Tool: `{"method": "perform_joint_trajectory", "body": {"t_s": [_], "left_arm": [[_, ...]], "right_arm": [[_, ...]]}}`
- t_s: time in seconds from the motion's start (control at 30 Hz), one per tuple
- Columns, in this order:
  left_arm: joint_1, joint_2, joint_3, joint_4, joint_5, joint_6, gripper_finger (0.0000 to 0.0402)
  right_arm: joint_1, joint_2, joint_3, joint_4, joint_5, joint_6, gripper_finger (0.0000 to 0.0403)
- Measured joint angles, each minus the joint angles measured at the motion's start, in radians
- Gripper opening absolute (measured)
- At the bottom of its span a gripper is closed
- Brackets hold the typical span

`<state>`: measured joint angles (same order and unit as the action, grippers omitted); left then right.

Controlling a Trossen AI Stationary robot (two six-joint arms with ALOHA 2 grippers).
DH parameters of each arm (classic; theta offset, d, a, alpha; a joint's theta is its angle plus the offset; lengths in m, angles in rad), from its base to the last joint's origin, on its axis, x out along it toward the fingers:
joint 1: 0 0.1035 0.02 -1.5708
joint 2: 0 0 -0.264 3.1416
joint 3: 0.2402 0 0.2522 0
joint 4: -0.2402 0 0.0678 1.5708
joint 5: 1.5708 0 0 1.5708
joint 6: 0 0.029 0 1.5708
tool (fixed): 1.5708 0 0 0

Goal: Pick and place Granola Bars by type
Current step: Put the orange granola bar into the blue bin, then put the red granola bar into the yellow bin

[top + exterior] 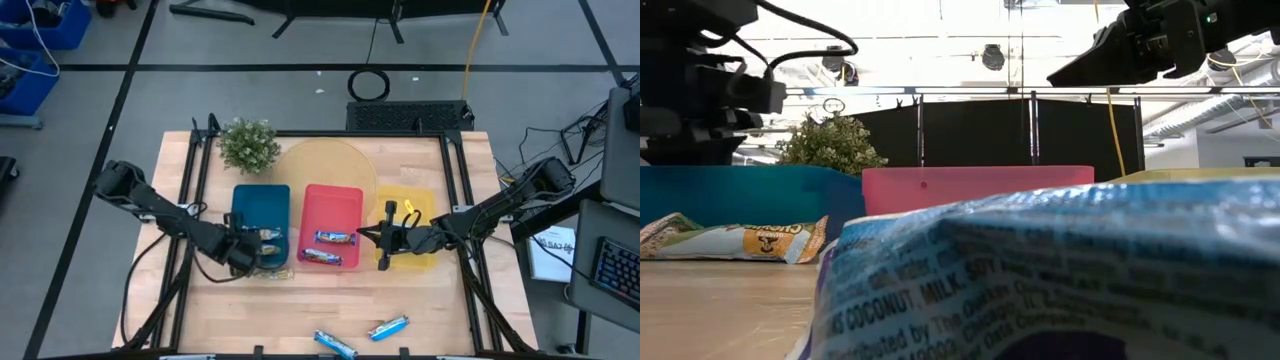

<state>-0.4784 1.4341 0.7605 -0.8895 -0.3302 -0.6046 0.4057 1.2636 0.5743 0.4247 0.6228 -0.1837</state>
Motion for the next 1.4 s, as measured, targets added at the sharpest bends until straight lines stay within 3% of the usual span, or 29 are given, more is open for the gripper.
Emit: {"method": "perform_joint_trajectory", "body": {"t_s": [0.2,0.43,0.57,0.7,0.93,1.13,1.23,1.4], "left_arm": [[0.007,-0.002,0.000,0.078,0.044,0.010,0.0072],[0.041,-0.003,0.025,0.108,0.050,0.095,0.0157],[0.063,-0.003,0.067,0.063,0.075,0.177,0.0198],[0.033,-0.063,0.113,-0.011,0.039,0.253,0.0205],[-0.073,-0.361,0.086,0.063,-0.193,0.239,0.0157],[-0.216,-0.625,-0.219,0.527,-0.435,0.407,0.0056],[-0.159,-0.684,-0.343,0.753,-0.449,0.473,0.0011],[-0.096,-0.695,-0.480,0.882,-0.379,0.554,0.0006]], "right_arm": [[0.000,0.000,0.000,0.008,0.000,0.000,0.0000],[0.000,0.000,0.000,0.008,0.000,0.000,0.0000],[0.000,0.000,0.000,0.009,0.000,0.000,0.0000],[0.000,0.000,0.000,0.008,0.000,0.001,0.0000],[0.000,0.000,0.000,-0.024,0.000,0.016,0.0000],[0.000,0.000,0.000,-0.040,-0.001,0.016,0.0000],[0.000,0.000,0.000,-0.034,0.000,0.016,0.0000],[0.000,0.000,0.000,0.000,0.000,-0.004,0.0000]]}}
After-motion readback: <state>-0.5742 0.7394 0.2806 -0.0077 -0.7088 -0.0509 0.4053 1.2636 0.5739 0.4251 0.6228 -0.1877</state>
